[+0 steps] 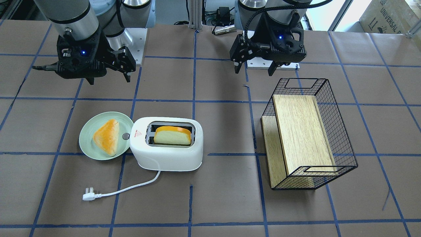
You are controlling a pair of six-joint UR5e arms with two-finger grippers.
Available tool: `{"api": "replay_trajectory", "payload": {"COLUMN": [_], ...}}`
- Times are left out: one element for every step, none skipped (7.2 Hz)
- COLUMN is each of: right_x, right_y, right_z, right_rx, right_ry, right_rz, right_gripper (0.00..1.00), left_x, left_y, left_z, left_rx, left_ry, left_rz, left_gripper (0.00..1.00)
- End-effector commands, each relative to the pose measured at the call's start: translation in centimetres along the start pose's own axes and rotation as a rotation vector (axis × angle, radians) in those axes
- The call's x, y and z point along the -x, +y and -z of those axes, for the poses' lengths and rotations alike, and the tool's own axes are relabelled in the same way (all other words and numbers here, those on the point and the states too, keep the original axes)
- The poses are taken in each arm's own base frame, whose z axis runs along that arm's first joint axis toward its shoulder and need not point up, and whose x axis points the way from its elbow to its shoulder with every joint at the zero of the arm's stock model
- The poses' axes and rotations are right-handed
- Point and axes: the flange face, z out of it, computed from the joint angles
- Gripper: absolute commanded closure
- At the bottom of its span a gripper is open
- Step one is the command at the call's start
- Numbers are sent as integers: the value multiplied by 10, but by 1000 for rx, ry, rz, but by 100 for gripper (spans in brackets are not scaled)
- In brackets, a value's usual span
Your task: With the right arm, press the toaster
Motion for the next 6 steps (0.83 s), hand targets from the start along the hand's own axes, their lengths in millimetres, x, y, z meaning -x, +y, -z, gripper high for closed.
{"api": "replay_trajectory", "payload": {"right_x": [-1,-1,-3,-2,-2,1], "right_y": [-2,-2,-9,-24,-26,-25], "right_z": [-1,-1,-5,-7,-6,-6], "right_rx": [0,-5,-9,-77,-90,-91], "right_ry": [-8,-7,-4,5,8,13], "right_rz": [-5,6,12,67,117,207], "right_gripper": [0,0,11,26,54,69], "left_x": [0,0,0,0,0,0], "left_y": [0,0,0,0,0,0], "left_z": [0,0,0,0,0,0], "left_rx": [0,0,0,0,0,0], "left_ry": [0,0,0,0,0,0], "left_rz": [0,0,0,0,0,0], "left_gripper": [0,0,0,0,0,0]}}
